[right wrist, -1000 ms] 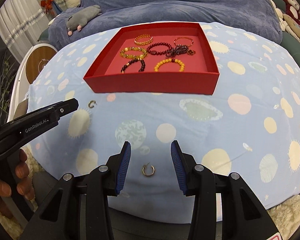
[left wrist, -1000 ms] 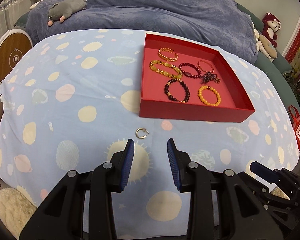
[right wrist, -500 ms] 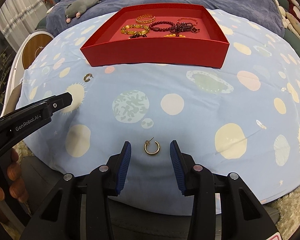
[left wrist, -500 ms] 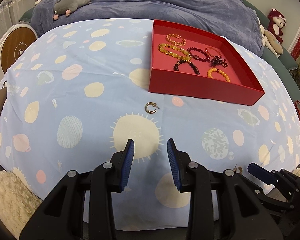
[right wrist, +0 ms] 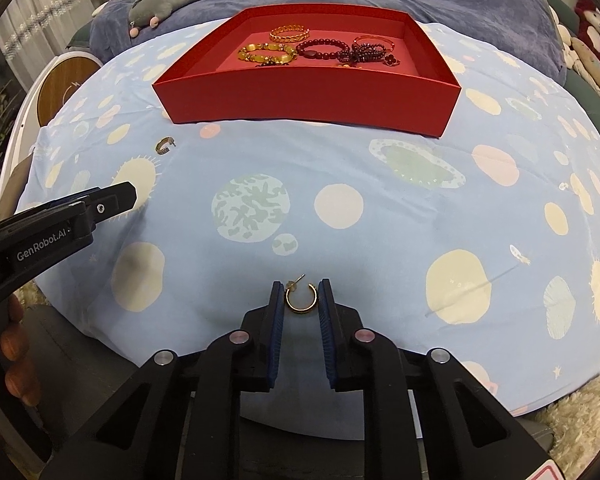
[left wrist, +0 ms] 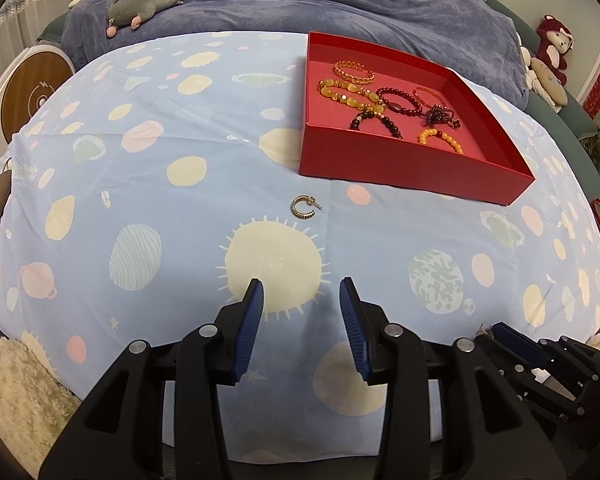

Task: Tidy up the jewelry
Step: 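Grasp one gold hoop earring with the left tool while the right tool grasps the other, then carry both earrings into the red box and open both tools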

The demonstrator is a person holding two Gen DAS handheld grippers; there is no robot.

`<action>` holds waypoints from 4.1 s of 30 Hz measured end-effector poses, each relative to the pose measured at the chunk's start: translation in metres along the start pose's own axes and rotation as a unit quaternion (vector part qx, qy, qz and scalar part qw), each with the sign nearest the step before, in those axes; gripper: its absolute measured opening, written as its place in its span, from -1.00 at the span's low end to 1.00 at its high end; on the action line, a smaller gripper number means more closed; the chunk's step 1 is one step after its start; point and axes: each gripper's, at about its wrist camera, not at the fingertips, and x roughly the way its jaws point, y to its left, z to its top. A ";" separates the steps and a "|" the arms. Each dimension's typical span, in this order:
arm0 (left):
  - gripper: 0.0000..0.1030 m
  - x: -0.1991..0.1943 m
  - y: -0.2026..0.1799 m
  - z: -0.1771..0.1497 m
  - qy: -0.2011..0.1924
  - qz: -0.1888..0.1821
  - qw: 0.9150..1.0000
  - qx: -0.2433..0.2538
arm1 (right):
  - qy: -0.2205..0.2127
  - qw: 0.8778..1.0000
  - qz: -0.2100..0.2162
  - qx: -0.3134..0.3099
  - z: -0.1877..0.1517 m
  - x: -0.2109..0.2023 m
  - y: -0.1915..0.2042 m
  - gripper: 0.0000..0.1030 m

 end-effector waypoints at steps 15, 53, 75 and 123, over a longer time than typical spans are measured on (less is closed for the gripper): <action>-0.08 0.026 0.001 0.032 -0.015 0.012 1.000 0.000 | -0.003 1.000 0.017 0.012 0.001 -0.004 -0.001 -0.68; -0.71 -0.008 -0.004 0.036 -0.025 -0.032 0.999 -0.017 | -0.021 0.998 0.039 0.039 0.011 -0.022 -0.008 -0.68; -0.71 -0.051 -0.068 0.131 -0.097 -0.082 0.991 0.041 | -0.138 0.989 0.042 0.033 0.138 -0.078 -0.047 -0.68; -0.71 0.100 -0.070 0.176 -0.019 -0.012 0.999 0.046 | -0.071 0.996 0.000 0.048 0.203 0.058 -0.075 -0.67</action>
